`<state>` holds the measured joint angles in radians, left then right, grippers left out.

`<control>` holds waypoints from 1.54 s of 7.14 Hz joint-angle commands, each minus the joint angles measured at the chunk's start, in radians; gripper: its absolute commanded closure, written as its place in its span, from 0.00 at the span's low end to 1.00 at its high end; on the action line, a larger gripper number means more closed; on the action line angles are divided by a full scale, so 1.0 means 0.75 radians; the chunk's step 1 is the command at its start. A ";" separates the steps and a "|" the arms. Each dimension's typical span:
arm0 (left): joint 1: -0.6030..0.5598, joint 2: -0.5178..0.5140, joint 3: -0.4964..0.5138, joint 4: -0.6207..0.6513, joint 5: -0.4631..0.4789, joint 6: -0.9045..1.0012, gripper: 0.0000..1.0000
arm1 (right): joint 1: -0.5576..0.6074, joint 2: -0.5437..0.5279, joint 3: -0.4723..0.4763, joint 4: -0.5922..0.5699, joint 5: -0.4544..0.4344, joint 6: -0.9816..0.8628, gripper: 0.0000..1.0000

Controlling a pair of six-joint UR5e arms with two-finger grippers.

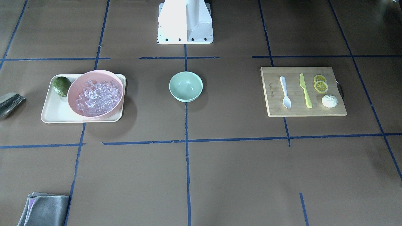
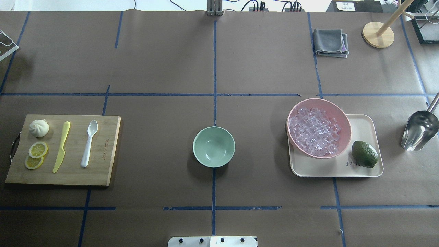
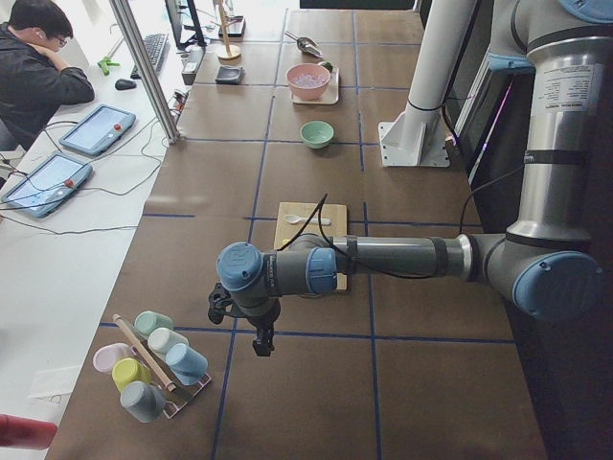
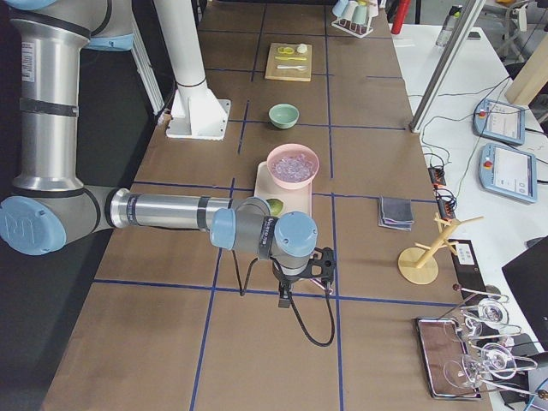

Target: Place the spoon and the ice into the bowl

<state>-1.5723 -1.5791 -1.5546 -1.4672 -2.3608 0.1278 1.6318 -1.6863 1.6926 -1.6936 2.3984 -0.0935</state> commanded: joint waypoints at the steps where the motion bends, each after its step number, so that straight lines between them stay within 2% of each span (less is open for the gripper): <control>1: 0.000 -0.001 0.001 -0.001 0.000 0.001 0.00 | 0.015 0.001 0.015 0.000 -0.001 0.002 0.00; 6: 0.000 -0.005 -0.013 -0.001 0.004 0.014 0.00 | 0.015 0.003 0.020 0.000 0.001 0.004 0.00; 8: -0.002 -0.068 -0.019 0.007 -0.002 0.010 0.00 | 0.023 0.013 0.024 0.000 0.005 0.004 0.00; 10: 0.006 -0.083 -0.050 -0.001 0.000 -0.015 0.00 | 0.023 0.017 0.036 0.000 0.013 0.004 0.00; 11: 0.010 -0.081 -0.107 -0.005 -0.002 -0.011 0.00 | 0.023 0.015 0.052 0.000 0.017 0.004 0.00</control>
<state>-1.5688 -1.6374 -1.5976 -1.4682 -2.3612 0.1221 1.6488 -1.6750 1.7193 -1.6935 2.4072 -0.0905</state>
